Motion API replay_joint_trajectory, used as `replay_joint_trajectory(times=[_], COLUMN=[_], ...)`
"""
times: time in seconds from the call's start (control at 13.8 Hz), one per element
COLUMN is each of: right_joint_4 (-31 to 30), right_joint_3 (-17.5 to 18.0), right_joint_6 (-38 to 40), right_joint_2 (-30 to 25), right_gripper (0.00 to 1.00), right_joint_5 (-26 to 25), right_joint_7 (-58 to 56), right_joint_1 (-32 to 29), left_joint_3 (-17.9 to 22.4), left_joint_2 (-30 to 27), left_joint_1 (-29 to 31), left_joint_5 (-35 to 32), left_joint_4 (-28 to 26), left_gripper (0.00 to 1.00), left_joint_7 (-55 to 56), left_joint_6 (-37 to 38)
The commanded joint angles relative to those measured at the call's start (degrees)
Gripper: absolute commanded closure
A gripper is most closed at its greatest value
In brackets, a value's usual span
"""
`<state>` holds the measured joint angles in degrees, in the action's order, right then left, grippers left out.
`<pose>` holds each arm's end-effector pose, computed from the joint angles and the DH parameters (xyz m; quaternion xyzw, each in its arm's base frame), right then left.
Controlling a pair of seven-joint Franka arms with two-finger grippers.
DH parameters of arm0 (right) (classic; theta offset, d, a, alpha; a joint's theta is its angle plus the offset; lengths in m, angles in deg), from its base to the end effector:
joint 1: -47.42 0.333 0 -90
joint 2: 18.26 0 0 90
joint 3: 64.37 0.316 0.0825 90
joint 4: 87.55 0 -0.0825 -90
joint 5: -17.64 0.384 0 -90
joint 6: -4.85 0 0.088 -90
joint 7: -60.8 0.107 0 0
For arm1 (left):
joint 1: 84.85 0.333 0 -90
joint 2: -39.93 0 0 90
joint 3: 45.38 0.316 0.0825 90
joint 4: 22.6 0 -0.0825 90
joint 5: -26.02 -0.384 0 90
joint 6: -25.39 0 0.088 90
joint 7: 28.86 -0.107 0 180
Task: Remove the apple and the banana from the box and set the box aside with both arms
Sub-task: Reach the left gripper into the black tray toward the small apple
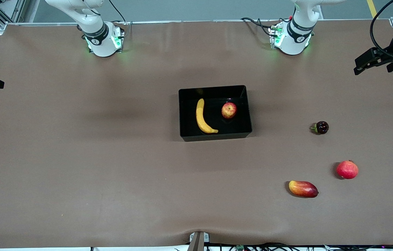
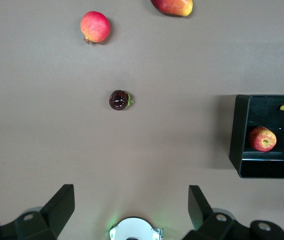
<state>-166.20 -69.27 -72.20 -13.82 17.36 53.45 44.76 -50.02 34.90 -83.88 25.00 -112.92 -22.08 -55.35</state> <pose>0.5496 -0.0713 0.6543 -0.9986 0.0023 0.0528 0.0012 0.5087 -0.0326 0.6550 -0.9987 -0.0285 0.0385 0.0159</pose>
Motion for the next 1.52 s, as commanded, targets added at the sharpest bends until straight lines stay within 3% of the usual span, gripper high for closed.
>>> replay_joint_trajectory(times=[0.0, 0.22, 0.43, 0.72, 1.09, 1.45], right_joint_4=[-0.9, -0.9, -0.9, -0.9, -0.9, -0.9], right_joint_3=[0.3, 0.3, 0.2, 0.2, 0.2, 0.2], right_joint_6=[-0.2, -0.2, -0.2, -0.1, -0.2, -0.2], right_joint_2=[-1.0, -1.0, -1.0, -0.9, -0.9, -0.9], right_gripper=[0.00, 0.00, 0.00, 0.00, 0.00, 0.00], right_joint_5=[-0.9, -0.9, -0.9, -0.9, -0.9, -0.9], right_joint_7=[0.0, 0.0, 0.0, -0.2, -0.2, -0.2], right_joint_1=[-0.4, -0.4, -0.4, -0.8, -0.8, -0.8], left_joint_3=[-0.1, -0.1, -2.5, -5.7, -11.4, -20.4], left_joint_2=[0.7, 1.0, 5.8, 8.8, 6.8, 9.4], left_joint_1=[0.0, -0.4, -2.2, -2.8, -2.5, -2.7], left_joint_5=[-0.8, -0.8, -4.9, -4.5, -4.5, -4.5], left_joint_4=[1.7, 1.8, 6.8, 5.4, -10.0, -20.6], left_gripper=[0.00, 0.00, 0.00, 0.00, 0.00, 0.00], left_joint_7=[-0.5, -0.3, -0.8, 8.4, 18.4, 48.4], left_joint_6=[1.4, 1.3, 1.4, -0.5, -14.6, -30.1])
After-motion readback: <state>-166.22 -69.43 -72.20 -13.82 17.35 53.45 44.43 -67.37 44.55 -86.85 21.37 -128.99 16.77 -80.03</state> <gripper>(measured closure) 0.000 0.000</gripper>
